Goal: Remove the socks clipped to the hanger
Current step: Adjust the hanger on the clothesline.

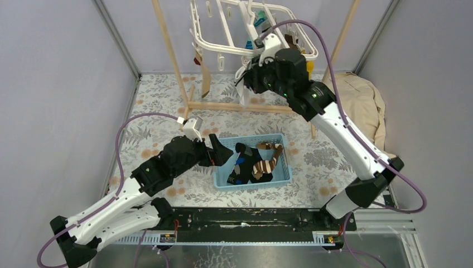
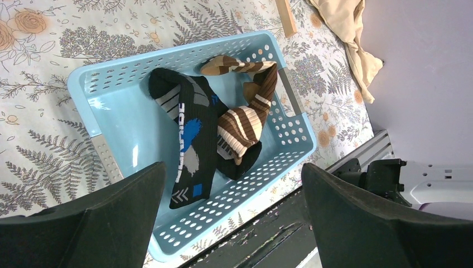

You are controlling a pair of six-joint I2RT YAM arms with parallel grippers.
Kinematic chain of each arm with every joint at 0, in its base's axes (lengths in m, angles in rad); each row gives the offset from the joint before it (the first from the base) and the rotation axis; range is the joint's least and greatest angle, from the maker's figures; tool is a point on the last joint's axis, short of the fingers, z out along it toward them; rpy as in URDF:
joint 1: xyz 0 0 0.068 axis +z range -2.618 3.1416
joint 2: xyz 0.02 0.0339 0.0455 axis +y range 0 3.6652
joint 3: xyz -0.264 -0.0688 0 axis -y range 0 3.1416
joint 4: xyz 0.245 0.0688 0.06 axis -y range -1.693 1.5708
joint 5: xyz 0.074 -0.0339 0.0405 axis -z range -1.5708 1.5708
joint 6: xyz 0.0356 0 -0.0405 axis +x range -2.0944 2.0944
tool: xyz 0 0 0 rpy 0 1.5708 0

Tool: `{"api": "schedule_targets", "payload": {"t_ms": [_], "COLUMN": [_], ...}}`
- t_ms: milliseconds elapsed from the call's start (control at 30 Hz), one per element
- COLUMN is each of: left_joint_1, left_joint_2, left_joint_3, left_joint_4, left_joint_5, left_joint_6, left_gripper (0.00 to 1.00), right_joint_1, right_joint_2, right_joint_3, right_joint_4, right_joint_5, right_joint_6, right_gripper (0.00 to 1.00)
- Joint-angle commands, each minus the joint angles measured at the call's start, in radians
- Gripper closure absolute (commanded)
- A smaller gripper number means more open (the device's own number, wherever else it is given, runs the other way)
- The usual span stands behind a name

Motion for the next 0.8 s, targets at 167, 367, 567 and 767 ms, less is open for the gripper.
{"api": "schedule_targets", "payload": {"t_ms": [167,367,567,767], "left_joint_1": [-0.003,-0.004,-0.004,-0.004], "left_joint_2": [0.000,0.016,0.033,0.046], "left_joint_3": [0.033,0.036,0.041,0.060], "left_joint_4": [0.012,0.016,0.024,0.011], "left_joint_5": [-0.004,-0.007,-0.003,-0.008], "left_joint_6": [0.010,0.018,0.022,0.034], "left_gripper": [0.01,0.01,0.01,0.01], "right_joint_1": [0.113,0.146,0.156,0.180], "right_joint_2": [0.177,0.254,0.332,0.426], "right_joint_3": [0.280,0.393,0.518,0.631], "right_joint_4": [-0.219,-0.282,-0.330,-0.387], "right_joint_5": [0.222,0.264,0.265,0.329], "right_joint_6": [-0.115,-0.156,-0.173,-0.206], "right_gripper": [0.97,0.97,0.96,0.96]}}
